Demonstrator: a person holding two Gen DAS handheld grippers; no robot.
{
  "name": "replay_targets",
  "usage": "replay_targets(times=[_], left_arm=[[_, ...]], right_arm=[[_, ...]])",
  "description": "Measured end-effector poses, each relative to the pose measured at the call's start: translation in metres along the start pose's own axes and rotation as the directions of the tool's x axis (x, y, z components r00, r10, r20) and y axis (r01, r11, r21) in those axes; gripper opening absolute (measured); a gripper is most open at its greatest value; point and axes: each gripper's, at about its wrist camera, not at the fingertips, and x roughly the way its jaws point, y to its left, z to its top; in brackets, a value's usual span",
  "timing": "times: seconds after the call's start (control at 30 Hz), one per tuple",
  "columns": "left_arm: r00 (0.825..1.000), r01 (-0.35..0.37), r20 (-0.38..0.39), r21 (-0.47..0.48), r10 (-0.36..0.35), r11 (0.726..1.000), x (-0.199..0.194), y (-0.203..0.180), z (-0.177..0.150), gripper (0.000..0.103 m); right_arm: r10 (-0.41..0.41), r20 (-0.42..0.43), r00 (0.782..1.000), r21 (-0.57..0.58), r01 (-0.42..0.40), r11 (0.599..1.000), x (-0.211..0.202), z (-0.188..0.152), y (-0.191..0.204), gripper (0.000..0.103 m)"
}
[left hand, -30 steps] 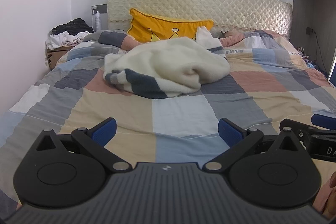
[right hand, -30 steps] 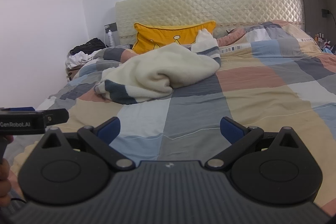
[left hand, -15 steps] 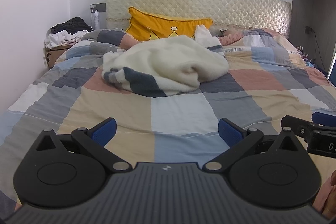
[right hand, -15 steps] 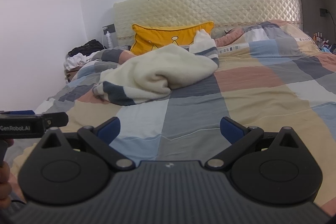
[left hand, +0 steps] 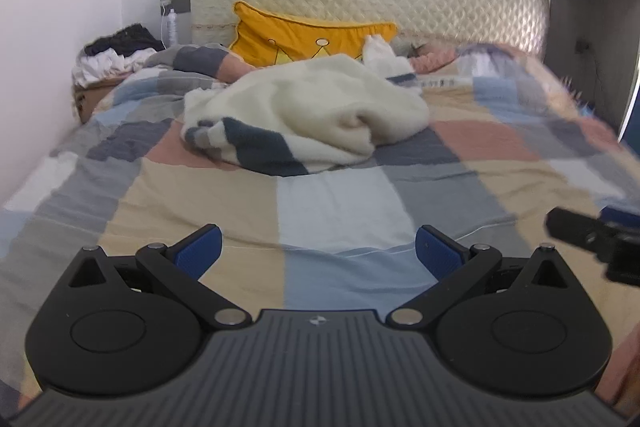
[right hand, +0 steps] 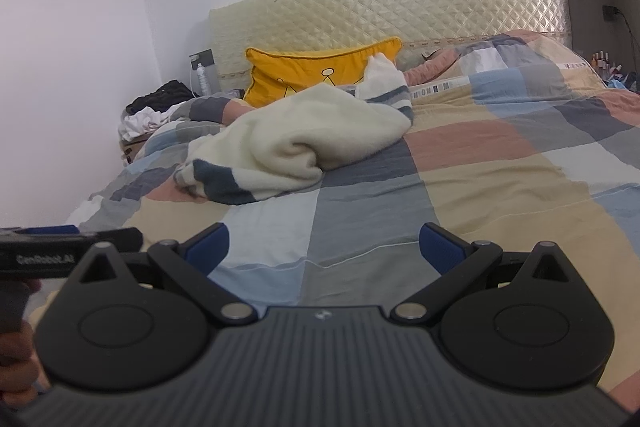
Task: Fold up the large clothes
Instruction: 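Reach both grippers into the cream striped blanket and close on its edges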
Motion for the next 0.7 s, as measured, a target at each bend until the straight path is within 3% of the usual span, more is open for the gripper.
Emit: replay_targets(times=[0.17,0.33,0.43,0.57,0.63,0.7], left_arm=[[0.999,0.029,-0.034,0.049,-0.028,0.998,0.027,-0.006,0.011,0.103],[0.998,0.019,-0.063,-0.005,-0.020,1.000,0.062,0.004,0.030,0.103],[0.993,0.043,-0.102,-0.112,-0.055,0.993,0.084,0.023,0.043,0.103],[0.987,0.044,-0.136,-0.283,-0.085,0.958,0.117,0.056,0.062,0.103],[0.982,0.023,-0.164,-0.375,-0.090,0.927,0.140,0.077,0.068,0.103],[0.978,0.046,-0.157,-0.481,-0.137,0.876,0.163,0.100,0.068,0.103]], right_arm=[[-0.013,-0.006,1.000,0.018,0.013,1.000,0.011,-0.001,-0.003,0.103],[-0.016,-0.041,0.999,0.100,0.020,0.995,0.039,0.004,-0.012,0.103],[0.009,-0.057,0.998,0.168,0.001,0.986,0.053,0.013,-0.017,0.103],[0.044,-0.051,0.998,0.258,-0.029,0.966,0.075,0.031,-0.025,0.103],[0.059,-0.061,0.996,0.297,-0.039,0.954,0.092,0.040,-0.030,0.103],[0.070,-0.075,0.995,0.328,-0.041,0.944,0.109,0.048,-0.035,0.103]])
